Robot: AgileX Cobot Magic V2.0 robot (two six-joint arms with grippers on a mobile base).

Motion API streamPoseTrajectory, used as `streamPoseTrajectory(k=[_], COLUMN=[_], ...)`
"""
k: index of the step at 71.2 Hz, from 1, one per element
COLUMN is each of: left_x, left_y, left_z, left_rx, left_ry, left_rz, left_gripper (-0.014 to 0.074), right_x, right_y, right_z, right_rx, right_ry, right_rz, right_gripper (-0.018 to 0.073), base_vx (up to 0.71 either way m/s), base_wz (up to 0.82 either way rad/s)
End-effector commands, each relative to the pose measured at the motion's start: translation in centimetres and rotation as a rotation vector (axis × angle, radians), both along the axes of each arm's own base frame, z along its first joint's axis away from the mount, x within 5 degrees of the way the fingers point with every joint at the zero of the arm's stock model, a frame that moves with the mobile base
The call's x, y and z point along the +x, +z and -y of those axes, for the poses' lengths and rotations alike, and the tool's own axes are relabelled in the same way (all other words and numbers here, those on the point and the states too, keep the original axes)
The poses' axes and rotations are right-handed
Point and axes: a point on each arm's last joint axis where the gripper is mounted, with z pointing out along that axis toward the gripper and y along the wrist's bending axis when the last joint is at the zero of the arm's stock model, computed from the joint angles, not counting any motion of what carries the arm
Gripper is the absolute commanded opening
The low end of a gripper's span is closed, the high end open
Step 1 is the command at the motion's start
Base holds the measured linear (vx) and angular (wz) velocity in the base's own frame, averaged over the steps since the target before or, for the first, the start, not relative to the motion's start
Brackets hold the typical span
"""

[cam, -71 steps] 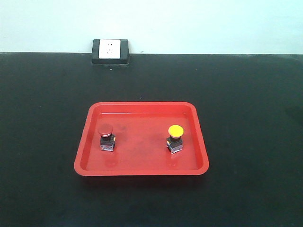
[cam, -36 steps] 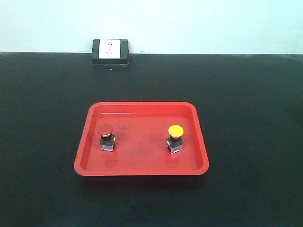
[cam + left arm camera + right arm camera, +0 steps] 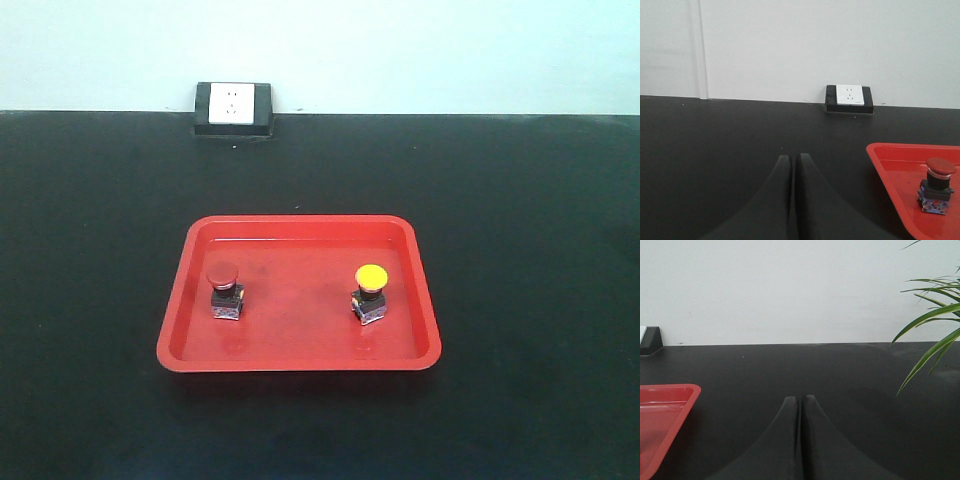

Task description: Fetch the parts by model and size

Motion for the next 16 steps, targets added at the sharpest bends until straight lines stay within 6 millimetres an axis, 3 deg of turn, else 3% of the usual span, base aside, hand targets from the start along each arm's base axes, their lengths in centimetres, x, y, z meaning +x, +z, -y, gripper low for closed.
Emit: streamPoseTrajectory(k=[1, 16], left_x=[-0.13, -0.13], left_y=[0.71, 0.71], left_z=[0.07, 0.07], left_rx=[-0.003, -0.003], left_ry=[-0.010, -0.010], left_rz=[0.089, 0.089], left_gripper=[-0.0006, -0.0006], right_x=[-0.02, -0.02], right_y=[0.47, 0.47], right_z=[0.00, 0.00], right_rx=[-0.012, -0.012], right_ry=[-0.002, -0.002], right_rz=[0.076, 0.076], right_gripper=[-0.0010, -0.0010], base_vx=[0.00, 0.00], base_wz=[0.00, 0.00])
